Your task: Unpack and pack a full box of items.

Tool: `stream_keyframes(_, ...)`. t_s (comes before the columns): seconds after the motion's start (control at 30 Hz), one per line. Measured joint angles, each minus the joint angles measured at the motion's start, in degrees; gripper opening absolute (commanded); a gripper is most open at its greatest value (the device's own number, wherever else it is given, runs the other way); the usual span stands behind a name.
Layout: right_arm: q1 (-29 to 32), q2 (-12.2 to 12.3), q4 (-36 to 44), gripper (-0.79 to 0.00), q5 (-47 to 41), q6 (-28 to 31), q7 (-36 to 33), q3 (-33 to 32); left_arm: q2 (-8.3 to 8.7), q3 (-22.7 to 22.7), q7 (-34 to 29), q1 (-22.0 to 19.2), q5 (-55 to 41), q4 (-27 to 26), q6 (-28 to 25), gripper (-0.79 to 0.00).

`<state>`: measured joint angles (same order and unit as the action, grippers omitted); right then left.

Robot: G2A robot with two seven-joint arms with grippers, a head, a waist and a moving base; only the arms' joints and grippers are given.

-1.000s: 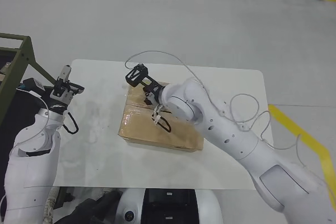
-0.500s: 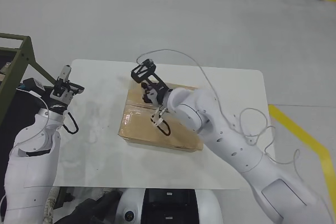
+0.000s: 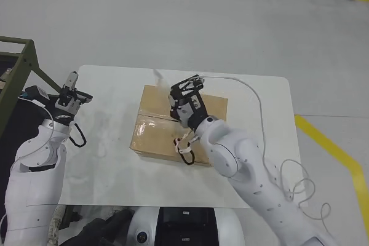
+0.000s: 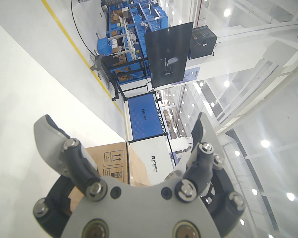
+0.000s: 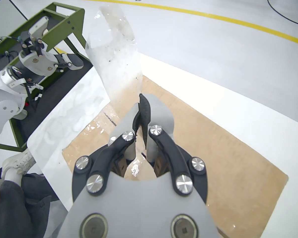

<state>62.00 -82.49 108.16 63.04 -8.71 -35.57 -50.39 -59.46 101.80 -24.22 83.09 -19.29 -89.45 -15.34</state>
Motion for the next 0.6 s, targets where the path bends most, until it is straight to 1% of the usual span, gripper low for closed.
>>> stream_keyframes(0.3, 5.8, 0.1, 4.8, -0.785, -1.4, 0.2, 8.3, -1.6, 0.0, 0.0, 0.0, 0.0, 0.0, 0.0, 0.0, 0.0)
stream_keyframes(0.43, 7.7, 0.3, 5.5, -0.785, -1.8, 0.3, 9.2, -2.3, 0.0, 0.0, 0.0, 0.0, 0.0, 0.0, 0.0, 0.0)
stream_keyframes(0.6, 9.3, 0.1, 4.7, -0.785, -4.1, -1.7, 9.4, -3.3, 0.0, 0.0, 0.0, 0.0, 0.0, 0.0, 0.0, 0.0)
